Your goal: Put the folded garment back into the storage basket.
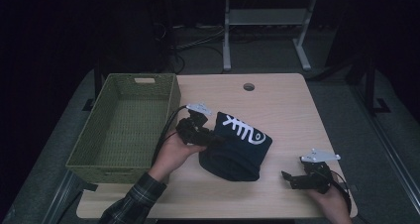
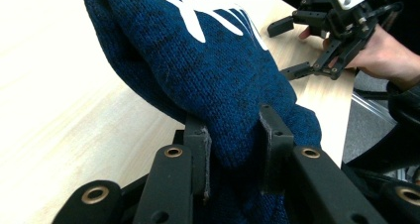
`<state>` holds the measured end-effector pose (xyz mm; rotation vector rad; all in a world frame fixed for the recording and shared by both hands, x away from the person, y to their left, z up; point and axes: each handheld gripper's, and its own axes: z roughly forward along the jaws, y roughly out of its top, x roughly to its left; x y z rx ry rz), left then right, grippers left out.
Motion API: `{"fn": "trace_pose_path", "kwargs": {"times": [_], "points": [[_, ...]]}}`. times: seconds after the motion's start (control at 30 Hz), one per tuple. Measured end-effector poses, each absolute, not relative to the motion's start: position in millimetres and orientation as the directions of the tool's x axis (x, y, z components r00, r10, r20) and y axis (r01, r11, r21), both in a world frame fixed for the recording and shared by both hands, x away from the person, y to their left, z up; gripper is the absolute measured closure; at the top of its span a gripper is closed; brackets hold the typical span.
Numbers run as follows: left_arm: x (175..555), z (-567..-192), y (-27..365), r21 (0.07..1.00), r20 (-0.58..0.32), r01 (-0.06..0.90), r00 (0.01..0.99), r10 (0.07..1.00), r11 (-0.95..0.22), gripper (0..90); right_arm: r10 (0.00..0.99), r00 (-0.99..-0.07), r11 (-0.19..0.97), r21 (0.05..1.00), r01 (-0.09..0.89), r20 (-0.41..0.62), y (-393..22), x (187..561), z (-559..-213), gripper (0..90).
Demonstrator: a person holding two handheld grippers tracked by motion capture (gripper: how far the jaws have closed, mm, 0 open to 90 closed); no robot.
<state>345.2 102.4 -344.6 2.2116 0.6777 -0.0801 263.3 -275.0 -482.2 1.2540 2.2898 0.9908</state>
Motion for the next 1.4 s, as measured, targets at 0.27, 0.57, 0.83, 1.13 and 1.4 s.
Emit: {"fn": "trace_pose_path", "kwargs": {"times": [0.27, 0.57, 0.83, 1.13, 1.4], "points": [[350, -328, 119, 0.690, -0.268, 0.498, 0.850, 0.454, -0.526, 71.5, 0.837, -0.547, 0.363, 0.718, 0.594, 0.029, -275, 263, -482, 10.2], [353, -305, 139, 0.677, -0.266, 0.510, 0.842, 0.469, -0.531, 71.4, 0.837, -0.546, 0.362, 0.717, 0.595, 0.030, -275, 263, -482, 10.2], [355, -284, 159, 0.656, -0.266, 0.527, 0.831, 0.488, -0.541, 71.3, 0.838, -0.545, 0.362, 0.718, 0.594, 0.029, -275, 263, -482, 10.2], [359, -256, 191, 0.638, -0.294, 0.564, 0.808, 0.510, -0.525, 71.3, 0.839, -0.544, 0.360, 0.717, 0.597, 0.031, -275, 263, -482, 10.3], [354, -237, 214, 0.637, -0.278, 0.573, 0.795, 0.539, -0.516, 71.3, 0.839, -0.544, 0.360, 0.717, 0.597, 0.031, -275, 263, -482, 10.3]]}}
